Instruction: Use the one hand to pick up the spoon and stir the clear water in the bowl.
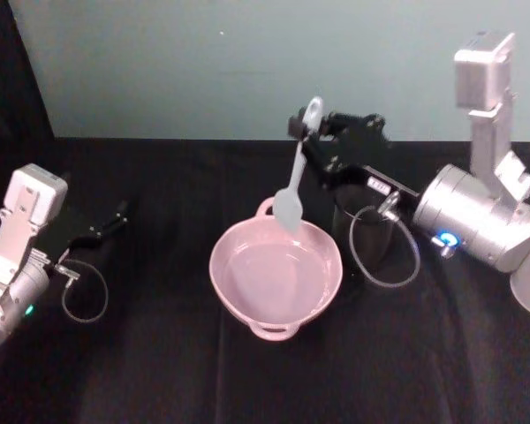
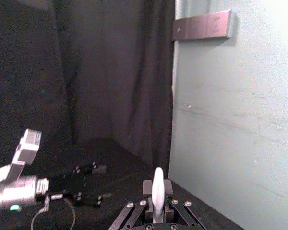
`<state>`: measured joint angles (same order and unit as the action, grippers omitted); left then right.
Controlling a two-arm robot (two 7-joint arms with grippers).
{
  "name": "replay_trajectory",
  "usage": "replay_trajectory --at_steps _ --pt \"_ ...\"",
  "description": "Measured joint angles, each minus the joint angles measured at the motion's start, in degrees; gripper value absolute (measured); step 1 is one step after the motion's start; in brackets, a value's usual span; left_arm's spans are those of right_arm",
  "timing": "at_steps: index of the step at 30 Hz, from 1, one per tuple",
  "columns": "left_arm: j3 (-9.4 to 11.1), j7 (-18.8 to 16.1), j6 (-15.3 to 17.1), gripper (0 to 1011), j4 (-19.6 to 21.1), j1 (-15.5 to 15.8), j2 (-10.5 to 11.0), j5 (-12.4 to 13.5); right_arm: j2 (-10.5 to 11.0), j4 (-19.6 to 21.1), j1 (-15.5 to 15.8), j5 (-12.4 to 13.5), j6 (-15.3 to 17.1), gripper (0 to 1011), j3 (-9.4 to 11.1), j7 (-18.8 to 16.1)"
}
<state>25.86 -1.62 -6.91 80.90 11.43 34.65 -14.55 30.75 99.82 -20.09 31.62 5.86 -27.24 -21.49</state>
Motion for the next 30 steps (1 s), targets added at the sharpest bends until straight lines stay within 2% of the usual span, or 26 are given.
replay_trajectory --at_steps 4,14,20,30 --pt "0.00 0.00 0.00 1011 0.00 0.00 0.00 0.00 -0.58 -0.92 -0.08 -2.37 -0.16 121 -1.51 -1.07" --pt "0.00 0.00 0.00 1011 0.00 0.00 0.00 0.00 -2.84 -4.82 0.86 -4.48 -1.50 120 -2.86 -3.19" --pt "0.00 0.00 0.00 1011 0.00 0.00 0.00 0.00 -3.80 -6.47 1.16 -5.02 -1.41 121 -3.03 -4.24" --pt "0.00 0.00 0.00 1011 0.00 0.00 0.00 0.00 -3.70 -6.34 1.15 -5.03 -1.47 120 -3.04 -4.21"
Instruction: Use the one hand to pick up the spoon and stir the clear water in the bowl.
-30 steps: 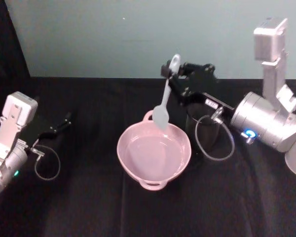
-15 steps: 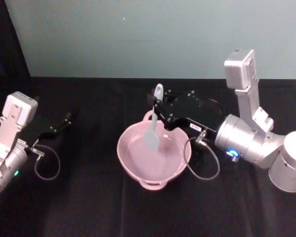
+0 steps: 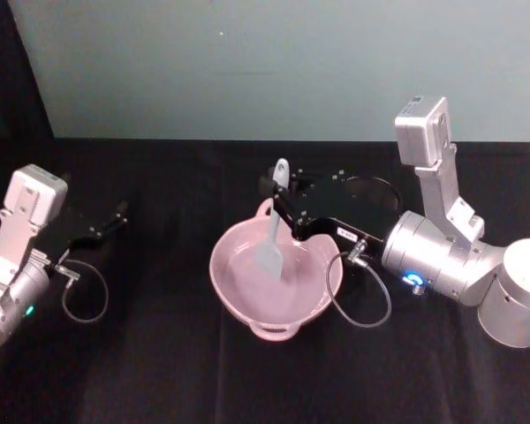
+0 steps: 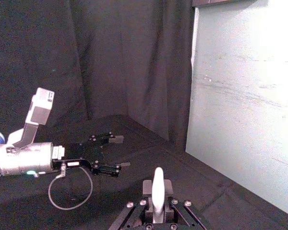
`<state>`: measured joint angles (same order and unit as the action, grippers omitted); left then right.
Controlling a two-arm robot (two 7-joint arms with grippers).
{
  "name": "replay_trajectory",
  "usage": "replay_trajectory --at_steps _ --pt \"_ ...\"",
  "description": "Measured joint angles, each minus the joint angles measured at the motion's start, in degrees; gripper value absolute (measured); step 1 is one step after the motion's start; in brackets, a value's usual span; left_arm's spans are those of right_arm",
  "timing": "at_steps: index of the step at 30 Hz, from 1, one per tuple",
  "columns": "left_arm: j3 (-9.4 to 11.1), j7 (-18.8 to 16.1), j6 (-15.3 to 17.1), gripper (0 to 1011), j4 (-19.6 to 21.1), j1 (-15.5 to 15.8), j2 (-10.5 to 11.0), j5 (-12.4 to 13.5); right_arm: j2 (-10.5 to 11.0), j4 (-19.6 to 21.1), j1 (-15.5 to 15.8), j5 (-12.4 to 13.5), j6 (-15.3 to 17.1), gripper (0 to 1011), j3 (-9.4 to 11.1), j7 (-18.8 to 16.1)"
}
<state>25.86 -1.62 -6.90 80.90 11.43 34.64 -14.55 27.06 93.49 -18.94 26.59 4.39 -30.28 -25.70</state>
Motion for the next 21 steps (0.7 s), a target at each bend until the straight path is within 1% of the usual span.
replay_trajectory --at_steps 21 --pt "0.00 0.00 0.00 1011 0.00 0.00 0.00 0.00 0.08 0.16 -0.06 -0.03 -0.13 121 -0.03 0.10"
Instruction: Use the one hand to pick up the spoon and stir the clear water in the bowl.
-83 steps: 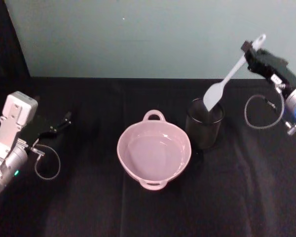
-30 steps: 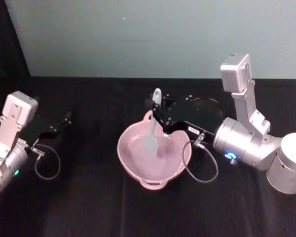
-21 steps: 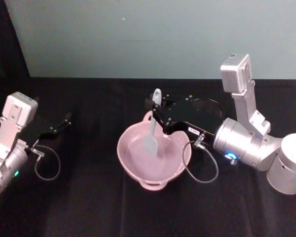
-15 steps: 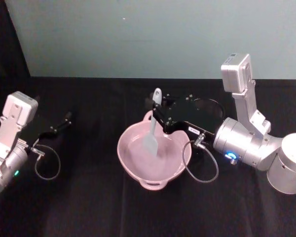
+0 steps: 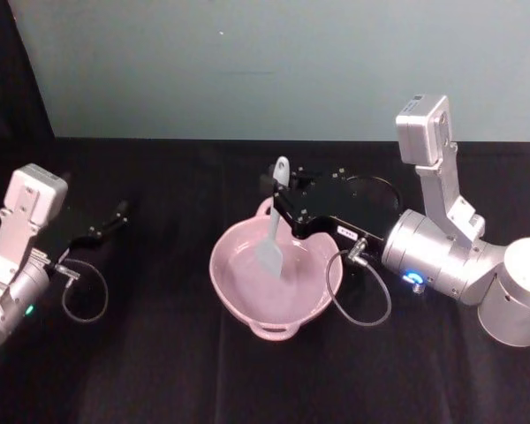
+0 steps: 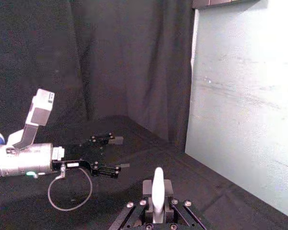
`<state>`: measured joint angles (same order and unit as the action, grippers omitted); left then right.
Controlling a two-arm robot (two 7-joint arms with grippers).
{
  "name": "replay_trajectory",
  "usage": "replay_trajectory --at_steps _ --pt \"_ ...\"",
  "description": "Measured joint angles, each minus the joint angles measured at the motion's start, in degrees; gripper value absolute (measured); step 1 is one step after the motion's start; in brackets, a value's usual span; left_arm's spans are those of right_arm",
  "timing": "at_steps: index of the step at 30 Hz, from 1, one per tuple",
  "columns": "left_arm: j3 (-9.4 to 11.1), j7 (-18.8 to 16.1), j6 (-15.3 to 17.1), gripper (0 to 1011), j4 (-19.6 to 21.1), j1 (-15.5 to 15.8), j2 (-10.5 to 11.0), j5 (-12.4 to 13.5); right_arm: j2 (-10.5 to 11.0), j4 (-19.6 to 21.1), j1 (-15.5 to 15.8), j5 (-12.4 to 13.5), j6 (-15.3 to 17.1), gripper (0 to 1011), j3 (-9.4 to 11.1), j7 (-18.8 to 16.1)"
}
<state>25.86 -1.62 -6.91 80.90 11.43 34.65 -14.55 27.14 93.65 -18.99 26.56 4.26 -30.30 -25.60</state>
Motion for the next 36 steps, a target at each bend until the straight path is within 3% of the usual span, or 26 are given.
replay_trajectory --at_steps 6,19,28,36 --pt "0.00 0.00 0.00 1011 0.00 0.00 0.00 0.00 -0.42 0.31 0.36 -1.73 -1.15 120 0.46 -0.02" --pt "0.00 0.00 0.00 1011 0.00 0.00 0.00 0.00 -0.93 -0.32 1.95 -2.90 -1.21 121 1.24 -1.47" --pt "0.00 0.00 0.00 1011 0.00 0.00 0.00 0.00 -0.63 0.22 3.25 -2.42 -0.94 120 1.12 -3.41" --pt "0.00 0.00 0.00 1011 0.00 0.00 0.00 0.00 -2.62 -1.99 2.38 -2.05 -1.39 121 -0.06 -4.06"
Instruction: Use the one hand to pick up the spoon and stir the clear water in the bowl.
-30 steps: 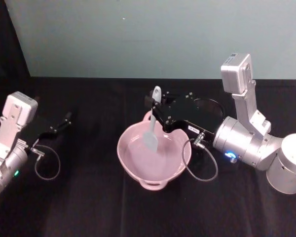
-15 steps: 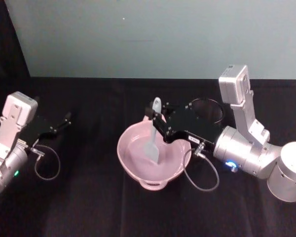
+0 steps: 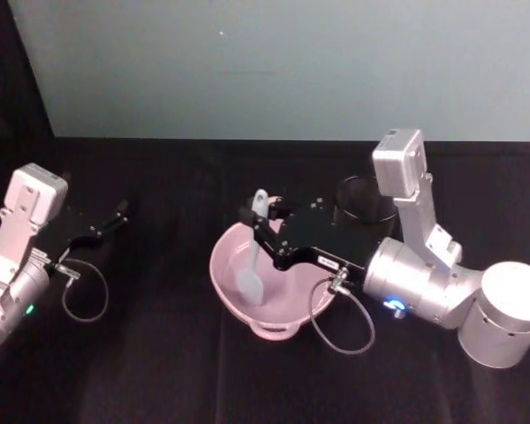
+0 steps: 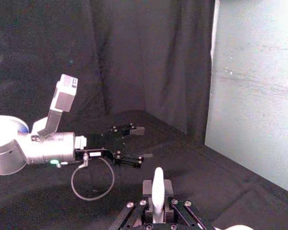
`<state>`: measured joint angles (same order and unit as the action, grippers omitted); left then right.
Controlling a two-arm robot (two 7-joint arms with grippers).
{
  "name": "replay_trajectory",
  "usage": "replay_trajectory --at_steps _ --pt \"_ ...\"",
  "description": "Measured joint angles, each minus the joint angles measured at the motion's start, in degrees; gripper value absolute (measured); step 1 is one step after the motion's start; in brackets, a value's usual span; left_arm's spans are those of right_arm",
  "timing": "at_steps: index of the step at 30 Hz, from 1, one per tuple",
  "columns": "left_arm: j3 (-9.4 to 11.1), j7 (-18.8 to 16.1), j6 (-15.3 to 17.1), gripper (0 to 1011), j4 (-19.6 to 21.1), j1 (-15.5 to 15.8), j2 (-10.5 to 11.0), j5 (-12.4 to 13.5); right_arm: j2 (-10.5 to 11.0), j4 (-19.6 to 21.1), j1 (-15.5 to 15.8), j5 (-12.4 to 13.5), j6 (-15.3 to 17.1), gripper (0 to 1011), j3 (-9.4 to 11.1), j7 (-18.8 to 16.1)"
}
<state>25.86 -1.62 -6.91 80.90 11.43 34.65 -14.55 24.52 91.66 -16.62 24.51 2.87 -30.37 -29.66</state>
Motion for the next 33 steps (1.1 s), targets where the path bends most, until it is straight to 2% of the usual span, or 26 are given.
replay_trajectory --at_steps 9,17,25,33 --pt "0.00 0.00 0.00 1011 0.00 0.00 0.00 0.00 -4.24 -4.87 -2.43 -2.14 -2.64 121 -0.89 1.89" --pt "0.00 0.00 0.00 1011 0.00 0.00 0.00 0.00 -6.50 -8.37 -4.15 -4.89 -4.10 120 -0.57 3.79" --pt "0.00 0.00 0.00 1011 0.00 0.00 0.00 0.00 -6.67 -8.95 -4.03 -7.79 -4.44 120 0.76 5.87" --pt "0.00 0.00 0.00 1011 0.00 0.00 0.00 0.00 -4.86 -6.30 -1.67 -9.26 -4.59 121 2.85 6.36"
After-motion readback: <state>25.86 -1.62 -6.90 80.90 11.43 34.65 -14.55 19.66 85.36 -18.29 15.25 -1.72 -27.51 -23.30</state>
